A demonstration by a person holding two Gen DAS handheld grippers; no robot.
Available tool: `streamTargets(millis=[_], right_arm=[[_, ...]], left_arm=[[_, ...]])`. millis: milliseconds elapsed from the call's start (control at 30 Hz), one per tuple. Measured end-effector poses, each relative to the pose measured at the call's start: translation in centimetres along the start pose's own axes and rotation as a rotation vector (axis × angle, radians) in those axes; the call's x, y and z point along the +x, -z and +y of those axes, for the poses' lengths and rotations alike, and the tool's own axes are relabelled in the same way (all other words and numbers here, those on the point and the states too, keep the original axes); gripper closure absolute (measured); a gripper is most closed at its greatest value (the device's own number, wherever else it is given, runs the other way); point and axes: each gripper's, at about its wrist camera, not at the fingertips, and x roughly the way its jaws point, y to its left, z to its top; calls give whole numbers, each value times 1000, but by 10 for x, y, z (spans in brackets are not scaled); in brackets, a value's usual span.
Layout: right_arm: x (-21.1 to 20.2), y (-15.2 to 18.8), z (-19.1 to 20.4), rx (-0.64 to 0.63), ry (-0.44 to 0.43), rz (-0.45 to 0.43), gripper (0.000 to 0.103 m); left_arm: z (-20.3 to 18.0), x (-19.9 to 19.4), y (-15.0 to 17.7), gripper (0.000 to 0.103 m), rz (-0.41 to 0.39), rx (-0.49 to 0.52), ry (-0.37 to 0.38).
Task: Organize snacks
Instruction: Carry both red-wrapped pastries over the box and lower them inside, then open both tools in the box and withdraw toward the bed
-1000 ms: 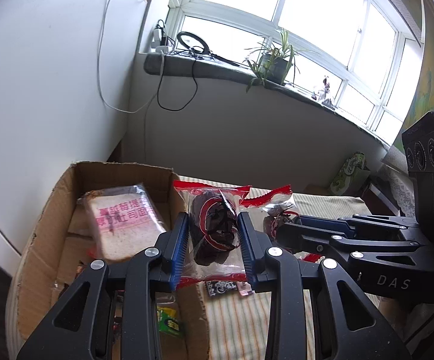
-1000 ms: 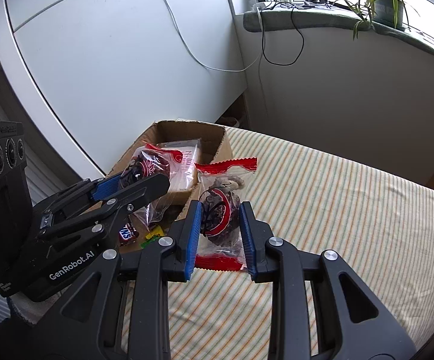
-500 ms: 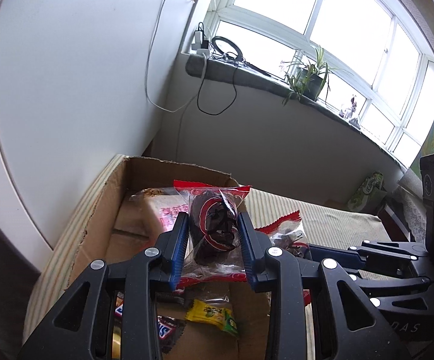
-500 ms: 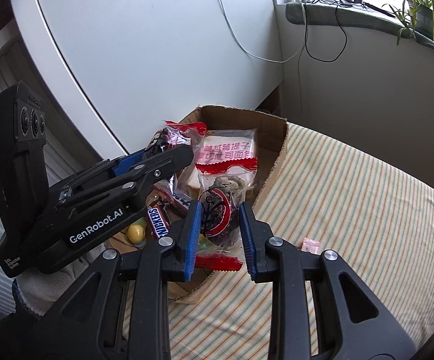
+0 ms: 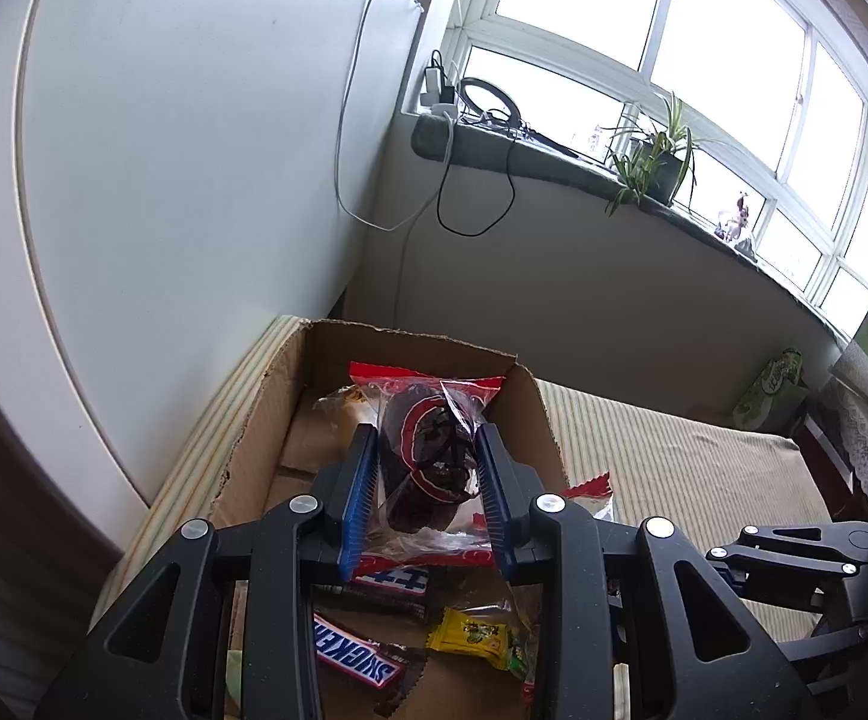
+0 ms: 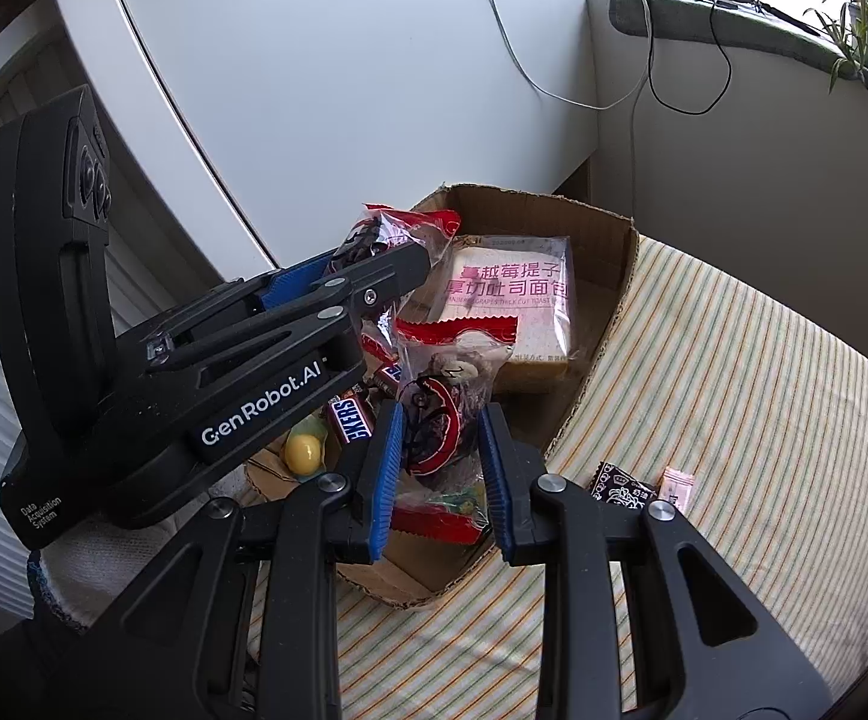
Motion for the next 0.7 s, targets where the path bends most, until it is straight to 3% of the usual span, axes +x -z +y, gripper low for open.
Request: streamTargets(millis=[333,467,700], right_arm=[[3,2,5,-17,-7,6,76],[2,4,5,-20,3,3,61],[-4,5,1,-23,13,-7,57]], left_arm=[[1,2,0,72,4,-11,-12],[0,2,0,72,9,-9,-15],[-1,2,-1,71,10,-10,-13]])
